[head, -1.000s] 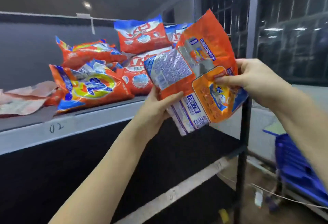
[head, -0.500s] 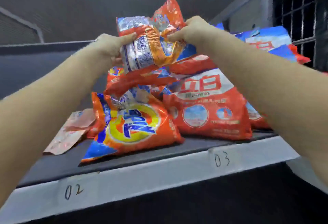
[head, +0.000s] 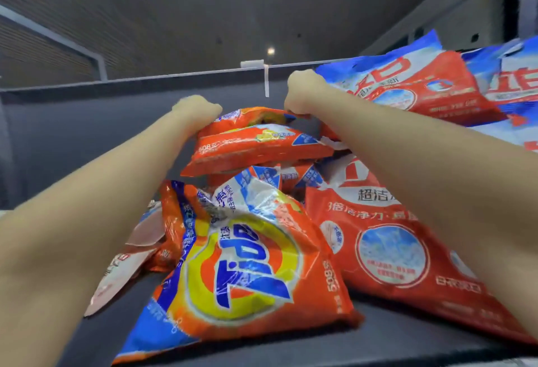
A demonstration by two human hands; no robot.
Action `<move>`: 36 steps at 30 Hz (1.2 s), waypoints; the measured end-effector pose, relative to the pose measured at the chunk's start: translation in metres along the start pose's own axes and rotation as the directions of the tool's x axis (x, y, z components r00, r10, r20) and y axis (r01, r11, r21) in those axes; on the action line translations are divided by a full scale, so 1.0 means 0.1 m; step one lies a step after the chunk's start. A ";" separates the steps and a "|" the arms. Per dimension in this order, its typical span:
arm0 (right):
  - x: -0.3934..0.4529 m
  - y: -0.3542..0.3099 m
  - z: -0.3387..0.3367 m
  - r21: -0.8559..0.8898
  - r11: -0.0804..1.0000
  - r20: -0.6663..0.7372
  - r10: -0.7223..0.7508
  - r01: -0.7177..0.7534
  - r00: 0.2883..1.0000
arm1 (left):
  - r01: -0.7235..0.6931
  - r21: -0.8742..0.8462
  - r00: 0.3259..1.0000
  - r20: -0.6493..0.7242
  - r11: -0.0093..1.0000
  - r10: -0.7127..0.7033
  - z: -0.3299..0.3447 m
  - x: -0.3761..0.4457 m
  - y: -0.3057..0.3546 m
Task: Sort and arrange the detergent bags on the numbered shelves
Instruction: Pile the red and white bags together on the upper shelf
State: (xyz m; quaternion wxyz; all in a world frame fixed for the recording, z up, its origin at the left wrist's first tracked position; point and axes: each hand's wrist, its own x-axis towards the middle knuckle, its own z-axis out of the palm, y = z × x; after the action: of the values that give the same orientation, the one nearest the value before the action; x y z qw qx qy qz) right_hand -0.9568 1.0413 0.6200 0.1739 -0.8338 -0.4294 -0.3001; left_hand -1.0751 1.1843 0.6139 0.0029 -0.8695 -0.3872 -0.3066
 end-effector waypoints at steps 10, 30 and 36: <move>-0.81 0.04 -0.40 0.010 0.989 -0.229 -0.143 0.149 0.963 | -0.322 0.106 0.868 -0.364 0.941 0.338 -0.41 -1.33 0.28; -5.46 0.69 0.05 0.551 0.819 0.169 0.076 -0.158 0.983 | -0.582 -0.323 0.806 -0.111 0.746 0.581 1.36 -5.50 0.29; -6.39 0.93 1.14 0.470 0.796 0.473 0.137 -0.381 0.871 | -0.489 -0.320 0.786 0.243 0.812 0.569 2.42 -6.10 0.15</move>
State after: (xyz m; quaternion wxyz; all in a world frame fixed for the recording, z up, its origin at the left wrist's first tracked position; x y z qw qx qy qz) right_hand -1.1288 0.6601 0.1154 0.3505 -0.8443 -0.4026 0.0472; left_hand -1.2492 0.8228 0.0941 -0.0803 -0.9753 -0.0810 -0.1891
